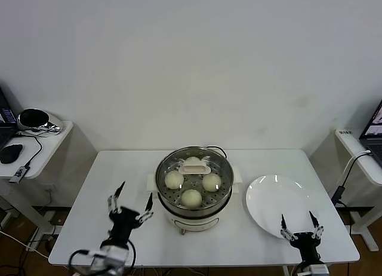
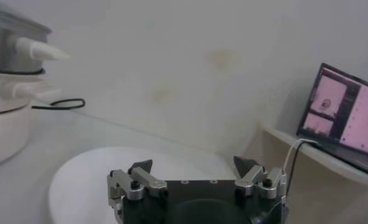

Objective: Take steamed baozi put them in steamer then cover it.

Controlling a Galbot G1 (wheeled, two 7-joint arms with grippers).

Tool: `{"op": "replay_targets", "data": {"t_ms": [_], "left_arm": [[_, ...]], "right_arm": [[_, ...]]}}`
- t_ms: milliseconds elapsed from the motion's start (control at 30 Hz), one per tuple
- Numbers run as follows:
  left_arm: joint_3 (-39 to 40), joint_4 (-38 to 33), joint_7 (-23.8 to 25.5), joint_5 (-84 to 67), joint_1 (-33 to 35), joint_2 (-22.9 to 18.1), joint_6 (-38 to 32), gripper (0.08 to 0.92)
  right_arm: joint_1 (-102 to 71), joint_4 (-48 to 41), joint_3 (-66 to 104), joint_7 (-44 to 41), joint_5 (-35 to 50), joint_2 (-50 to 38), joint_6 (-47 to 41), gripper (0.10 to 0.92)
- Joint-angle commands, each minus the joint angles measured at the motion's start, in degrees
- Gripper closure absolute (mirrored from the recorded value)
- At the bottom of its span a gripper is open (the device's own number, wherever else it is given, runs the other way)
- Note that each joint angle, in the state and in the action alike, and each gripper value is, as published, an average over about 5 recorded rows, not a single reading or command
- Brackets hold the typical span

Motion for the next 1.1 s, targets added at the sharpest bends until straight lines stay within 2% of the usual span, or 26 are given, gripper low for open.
{"op": "replay_targets", "data": {"t_ms": [33,200,433,1100], "left_arm": [[-11.24,0.08,-4.29,-34.76,16.55,-2.77,-13.75,0.177],[-10.56,4.31,-2.25,-33.50,17.52,-3.30,-17.19,0.177],[-10.07,6.48,-0.73,-31.03,16.51,-3.76,-17.16,0.177],[-10.57,9.55,1.05,-30.37,13.55,-3.55,-15.95,0.177]], "right_arm": [[-5.65,2.60,-7.17,-0.41,4.06,-5.98,-2.53,0.203],[-7.15,4.80,-8.58,-1.09,7.35,-6.42,-3.52,0.203],[-7.99,8.54,-9.59,-2.05,11.66,-6.87,-5.74,0.203],[-11.28,10.54,-10.35,-1.90,11.77,-7.05,-6.15,0.203]]}}
